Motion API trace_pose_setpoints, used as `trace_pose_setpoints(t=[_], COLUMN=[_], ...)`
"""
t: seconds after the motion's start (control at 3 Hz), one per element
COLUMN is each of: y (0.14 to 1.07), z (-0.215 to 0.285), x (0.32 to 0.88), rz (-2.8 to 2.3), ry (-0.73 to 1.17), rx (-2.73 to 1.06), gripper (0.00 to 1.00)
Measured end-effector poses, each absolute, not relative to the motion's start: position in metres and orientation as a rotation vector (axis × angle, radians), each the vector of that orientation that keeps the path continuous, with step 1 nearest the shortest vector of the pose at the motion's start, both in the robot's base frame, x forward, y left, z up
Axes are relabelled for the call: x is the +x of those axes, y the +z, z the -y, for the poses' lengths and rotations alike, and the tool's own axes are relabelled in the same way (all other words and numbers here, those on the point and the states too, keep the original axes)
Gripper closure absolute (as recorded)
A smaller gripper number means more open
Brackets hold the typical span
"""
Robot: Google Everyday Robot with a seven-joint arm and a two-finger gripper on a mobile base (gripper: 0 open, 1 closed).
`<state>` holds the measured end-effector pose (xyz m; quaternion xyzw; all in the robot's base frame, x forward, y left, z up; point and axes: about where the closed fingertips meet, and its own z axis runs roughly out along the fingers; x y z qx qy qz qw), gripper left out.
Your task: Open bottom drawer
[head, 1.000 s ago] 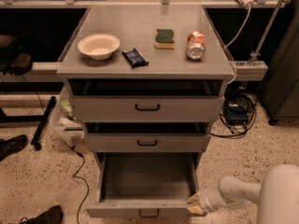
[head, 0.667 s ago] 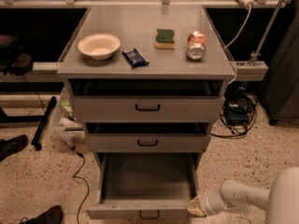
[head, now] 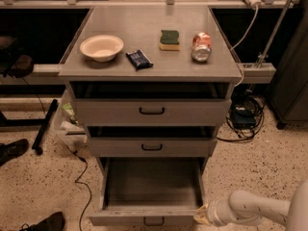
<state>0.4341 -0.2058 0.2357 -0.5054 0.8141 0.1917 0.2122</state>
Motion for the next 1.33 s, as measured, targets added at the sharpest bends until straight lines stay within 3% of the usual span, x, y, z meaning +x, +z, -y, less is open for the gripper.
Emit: trace_pose_setpoints(t=[0.67, 1.33], y=[0.253, 0.3], z=[0.207, 0.255], x=[0.424, 0.435], rz=[-2.215, -2.202], ry=[0.503, 0.424], rx=[-1.416, -1.372], gripper=[0.58, 0.12])
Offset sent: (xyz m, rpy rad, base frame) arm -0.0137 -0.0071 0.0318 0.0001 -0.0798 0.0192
